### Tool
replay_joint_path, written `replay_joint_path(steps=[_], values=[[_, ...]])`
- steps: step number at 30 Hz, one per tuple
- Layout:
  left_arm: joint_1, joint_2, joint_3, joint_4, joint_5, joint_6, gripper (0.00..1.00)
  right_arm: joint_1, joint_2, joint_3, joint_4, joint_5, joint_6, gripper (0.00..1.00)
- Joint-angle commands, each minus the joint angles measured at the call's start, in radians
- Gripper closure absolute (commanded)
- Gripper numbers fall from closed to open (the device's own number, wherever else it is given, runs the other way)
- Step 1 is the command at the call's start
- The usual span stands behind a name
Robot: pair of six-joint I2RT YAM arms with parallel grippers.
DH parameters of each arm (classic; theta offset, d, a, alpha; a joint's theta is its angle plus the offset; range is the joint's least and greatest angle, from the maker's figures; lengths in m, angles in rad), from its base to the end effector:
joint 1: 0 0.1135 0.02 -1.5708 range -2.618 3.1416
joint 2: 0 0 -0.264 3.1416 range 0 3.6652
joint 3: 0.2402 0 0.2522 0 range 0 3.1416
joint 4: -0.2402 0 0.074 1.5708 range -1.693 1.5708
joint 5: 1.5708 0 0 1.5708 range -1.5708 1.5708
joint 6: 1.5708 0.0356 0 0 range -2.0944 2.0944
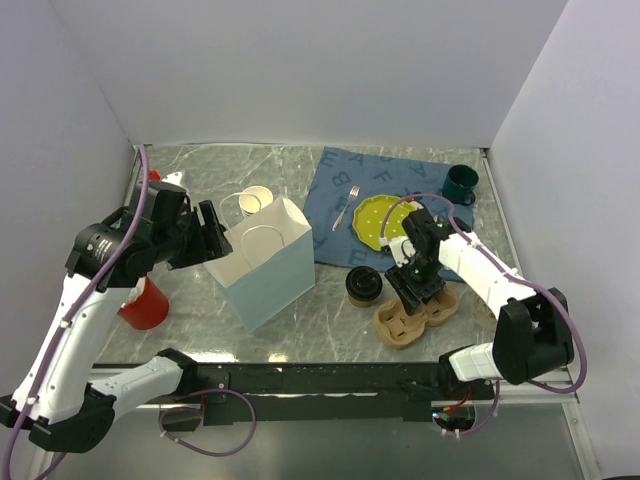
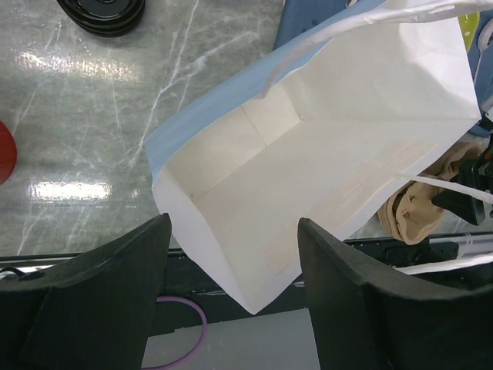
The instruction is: Pack the takeout coffee
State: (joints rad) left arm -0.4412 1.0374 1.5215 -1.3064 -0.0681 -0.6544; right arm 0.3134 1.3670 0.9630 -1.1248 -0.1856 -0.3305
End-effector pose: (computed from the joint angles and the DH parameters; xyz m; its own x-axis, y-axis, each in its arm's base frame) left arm 0.1359 -0.0615 0.4277 -0.7595 -0.3129 -0.5703 -0.0985 0.9219 -0.3747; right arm 0.2072 0.0741 0.2220 -0.7983 -0.5940 -0.0995 -0.6020 0.7821 0.1608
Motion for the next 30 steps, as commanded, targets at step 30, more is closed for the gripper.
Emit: replay_joint_path(steps=[30], values=[[-0.096,0.013,0.071,-0.024,-0.159,0.027,0.25,-0.004,0.001,0.028,-0.013,0.005,0.019,0.56]])
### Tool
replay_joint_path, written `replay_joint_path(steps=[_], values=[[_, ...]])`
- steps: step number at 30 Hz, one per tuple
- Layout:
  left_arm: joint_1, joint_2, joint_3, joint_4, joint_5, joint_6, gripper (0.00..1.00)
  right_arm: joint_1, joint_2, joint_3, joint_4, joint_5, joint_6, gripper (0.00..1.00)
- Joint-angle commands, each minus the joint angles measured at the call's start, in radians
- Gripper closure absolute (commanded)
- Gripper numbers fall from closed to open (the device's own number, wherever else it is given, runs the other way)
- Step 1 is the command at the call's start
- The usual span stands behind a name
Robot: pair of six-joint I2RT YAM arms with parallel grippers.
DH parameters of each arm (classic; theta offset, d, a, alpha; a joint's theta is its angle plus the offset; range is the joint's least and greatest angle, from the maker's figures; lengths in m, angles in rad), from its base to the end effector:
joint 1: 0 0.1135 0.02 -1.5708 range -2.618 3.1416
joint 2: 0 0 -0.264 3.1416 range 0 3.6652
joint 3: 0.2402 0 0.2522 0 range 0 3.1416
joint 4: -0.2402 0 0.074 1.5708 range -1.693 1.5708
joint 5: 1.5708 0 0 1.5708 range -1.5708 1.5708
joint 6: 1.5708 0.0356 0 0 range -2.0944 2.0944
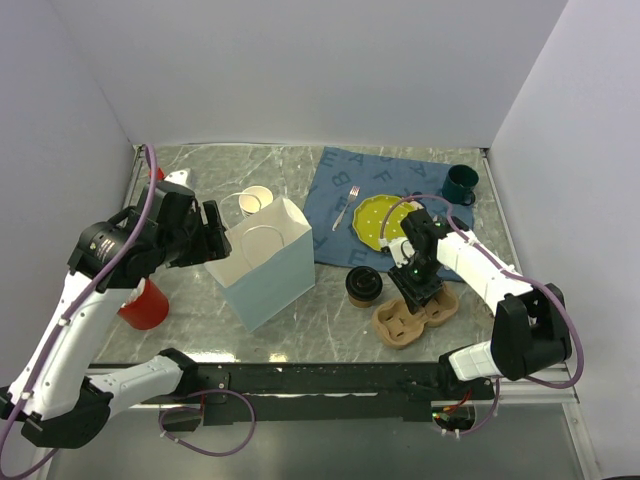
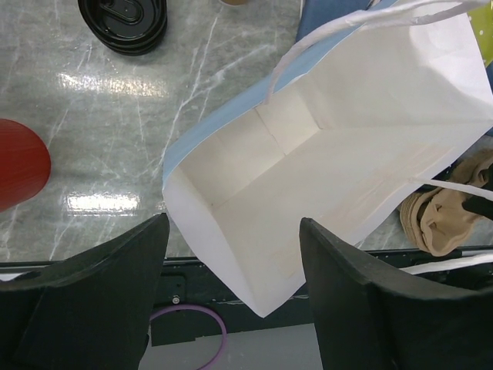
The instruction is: Pack the takeout coffee
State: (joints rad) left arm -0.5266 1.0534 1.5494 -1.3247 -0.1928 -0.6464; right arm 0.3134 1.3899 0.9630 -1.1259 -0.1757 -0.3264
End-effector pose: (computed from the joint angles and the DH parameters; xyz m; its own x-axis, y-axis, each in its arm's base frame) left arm 0.1330 -0.0695 0.4320 -0.7383 -0.2545 -0.6246 -0.0794 0.9524 -0.2943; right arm 0.2095 0.0744 0.2173 -0.8026 -0.5920 -0.0731 -0.5953 0.7875 0.1598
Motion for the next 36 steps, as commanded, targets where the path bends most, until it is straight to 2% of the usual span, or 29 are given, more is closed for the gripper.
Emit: replay_joint_path(steps=[1,5,28,36], values=[[-0.010,-0.003,0.043,-0.007,-0.036,0.019,0.25,-0.005,-0.028,0.031,-0.017,-0.005,0.015,0.58],[-0.018,-0.003,0.046,-0.007,-0.037,0.019,0.25,-0.004,-0.045,0.045,-0.032,0.010,0.021,0.62],[-0.023,-0.007,0.064,-0.016,-0.050,0.016,0.24,-0.005,-0.029,0.146,-0.123,0.064,0.018,0.63],[-0.023,0.005,0.077,-0.027,-0.054,0.013,0.24,-0.005,-0.035,0.264,-0.207,0.130,0.053,0.63]])
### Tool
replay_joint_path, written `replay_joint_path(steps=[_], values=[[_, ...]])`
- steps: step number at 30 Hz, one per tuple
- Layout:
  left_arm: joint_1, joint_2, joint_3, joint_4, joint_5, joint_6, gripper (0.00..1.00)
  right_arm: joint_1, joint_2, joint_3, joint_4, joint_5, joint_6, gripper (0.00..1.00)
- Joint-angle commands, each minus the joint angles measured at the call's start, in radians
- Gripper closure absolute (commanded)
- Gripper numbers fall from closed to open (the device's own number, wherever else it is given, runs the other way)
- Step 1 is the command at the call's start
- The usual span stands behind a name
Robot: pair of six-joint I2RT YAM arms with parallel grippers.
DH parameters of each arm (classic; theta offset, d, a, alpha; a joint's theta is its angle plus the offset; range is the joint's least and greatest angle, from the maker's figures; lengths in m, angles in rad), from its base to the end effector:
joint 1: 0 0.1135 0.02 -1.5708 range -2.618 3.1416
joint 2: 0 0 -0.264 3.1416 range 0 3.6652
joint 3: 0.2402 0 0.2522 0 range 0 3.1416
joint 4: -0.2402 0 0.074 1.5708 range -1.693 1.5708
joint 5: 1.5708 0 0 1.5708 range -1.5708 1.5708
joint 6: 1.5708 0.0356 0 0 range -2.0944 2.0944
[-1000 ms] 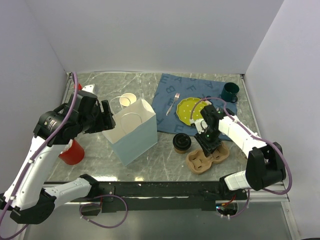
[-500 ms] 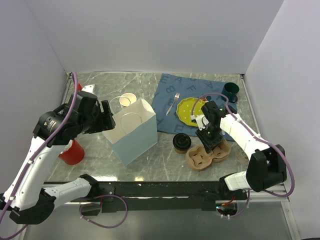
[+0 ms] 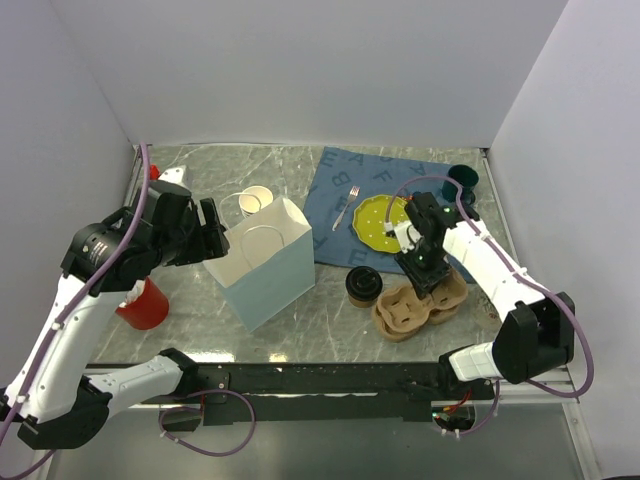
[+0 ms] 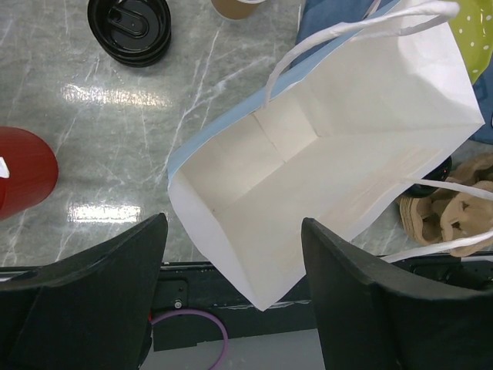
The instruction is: Pack the takeout coffee
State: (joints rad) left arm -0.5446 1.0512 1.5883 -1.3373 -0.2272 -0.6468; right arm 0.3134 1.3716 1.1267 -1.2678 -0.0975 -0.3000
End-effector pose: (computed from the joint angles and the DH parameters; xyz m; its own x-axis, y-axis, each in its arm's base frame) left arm 0.1277 -0.0679 0.4416 -0.7131 -0.2545 -0.6533 -0.0741 0.9539 -0.2908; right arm 0.2142 0.0731 0.2618 -0.8150 -0.5733 -0.0842 -0.5789 0.8119 0.0757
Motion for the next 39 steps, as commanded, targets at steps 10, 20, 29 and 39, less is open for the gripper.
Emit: replay_joint_path(steps=[10,20,29,39], values=[[-0.005,0.006,0.038,-0.036,-0.086,-0.019,0.25,-0.004,0.021,0.584,-0.205,0.133,0.114,0.65],[0.014,-0.011,-0.001,-0.034,-0.141,-0.076,0.25,0.277,0.339,1.408,-0.258,0.208,0.212,0.64],[0.074,-0.042,-0.080,0.003,-0.106,-0.099,0.35,0.507,0.193,1.082,0.412,0.156,0.298,0.67],[0.080,-0.075,-0.111,0.095,-0.021,-0.063,0.64,0.627,0.242,1.052,0.455,0.154,0.371,0.64]])
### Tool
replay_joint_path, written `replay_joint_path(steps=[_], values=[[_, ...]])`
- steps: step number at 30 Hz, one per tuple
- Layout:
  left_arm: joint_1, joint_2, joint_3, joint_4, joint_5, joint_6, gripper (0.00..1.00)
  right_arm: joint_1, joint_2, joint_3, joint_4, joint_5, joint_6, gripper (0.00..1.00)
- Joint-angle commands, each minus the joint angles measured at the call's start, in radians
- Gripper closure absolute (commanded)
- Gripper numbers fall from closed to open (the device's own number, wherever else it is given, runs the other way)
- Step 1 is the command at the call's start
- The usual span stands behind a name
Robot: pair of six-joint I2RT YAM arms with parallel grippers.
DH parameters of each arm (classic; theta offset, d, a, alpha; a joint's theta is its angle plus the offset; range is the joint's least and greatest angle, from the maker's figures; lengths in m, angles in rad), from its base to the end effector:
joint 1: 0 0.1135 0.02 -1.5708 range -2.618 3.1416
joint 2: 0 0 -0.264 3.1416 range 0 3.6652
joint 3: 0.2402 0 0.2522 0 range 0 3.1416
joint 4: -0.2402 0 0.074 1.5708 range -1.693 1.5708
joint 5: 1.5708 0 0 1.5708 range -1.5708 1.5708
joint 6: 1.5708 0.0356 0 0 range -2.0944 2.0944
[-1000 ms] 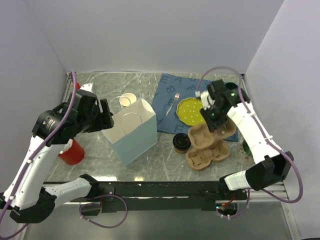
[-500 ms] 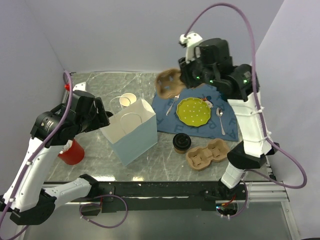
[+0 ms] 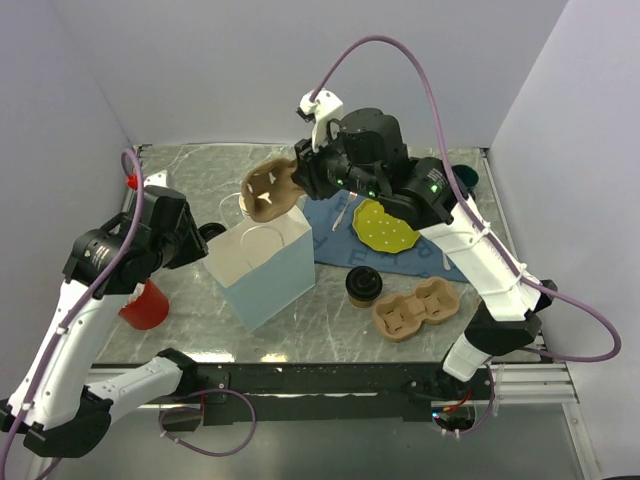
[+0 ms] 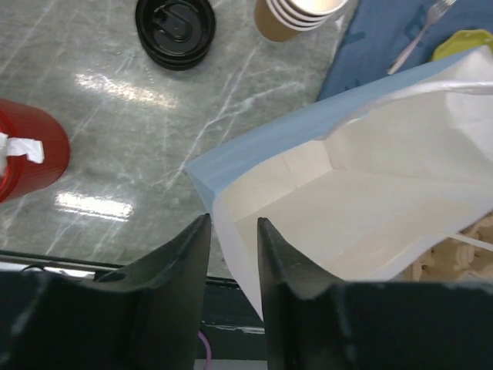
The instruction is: Pack the takeout coffee
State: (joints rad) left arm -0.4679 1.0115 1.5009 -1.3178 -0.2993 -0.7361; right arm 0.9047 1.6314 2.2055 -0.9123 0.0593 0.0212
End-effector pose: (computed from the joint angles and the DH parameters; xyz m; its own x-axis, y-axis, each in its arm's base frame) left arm 0.1305 -0.0542 0.4258 -0.6573 -0.3867 -0.6469 -0.2540 0.9218 -0.2929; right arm 0.1947 0.2443 0.5241 -0.2209 -0.2468 -0.9436 -0.7458 0.6662 0.0003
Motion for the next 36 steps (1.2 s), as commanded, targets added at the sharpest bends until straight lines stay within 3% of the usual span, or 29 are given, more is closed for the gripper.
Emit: replay_joint_path(steps=[1,7,13,19,33,36], values=[[0.003,-0.053,-0.036,0.087,0.075,0.032,0.66,0.042,-0.022,-0.041,0.110,-0.004,0.057,0.64],[0.003,-0.119,-0.125,0.150,0.175,0.053,0.70,0.069,-0.021,-0.072,0.156,-0.055,0.124,0.64],[0.003,-0.131,-0.082,0.089,0.091,0.015,0.50,0.083,-0.039,-0.127,0.161,-0.145,0.169,0.64],[0.003,-0.126,-0.103,0.023,0.051,-0.017,0.41,0.083,-0.107,-0.274,0.253,-0.236,0.232,0.65],[0.003,-0.189,-0.172,0.175,0.184,-0.028,0.44,0.086,-0.208,-0.443,0.276,-0.306,0.286,0.66],[0.003,-0.206,-0.192,0.206,0.206,-0.014,0.58,0.085,-0.212,-0.443,0.285,-0.326,0.301,0.66]])
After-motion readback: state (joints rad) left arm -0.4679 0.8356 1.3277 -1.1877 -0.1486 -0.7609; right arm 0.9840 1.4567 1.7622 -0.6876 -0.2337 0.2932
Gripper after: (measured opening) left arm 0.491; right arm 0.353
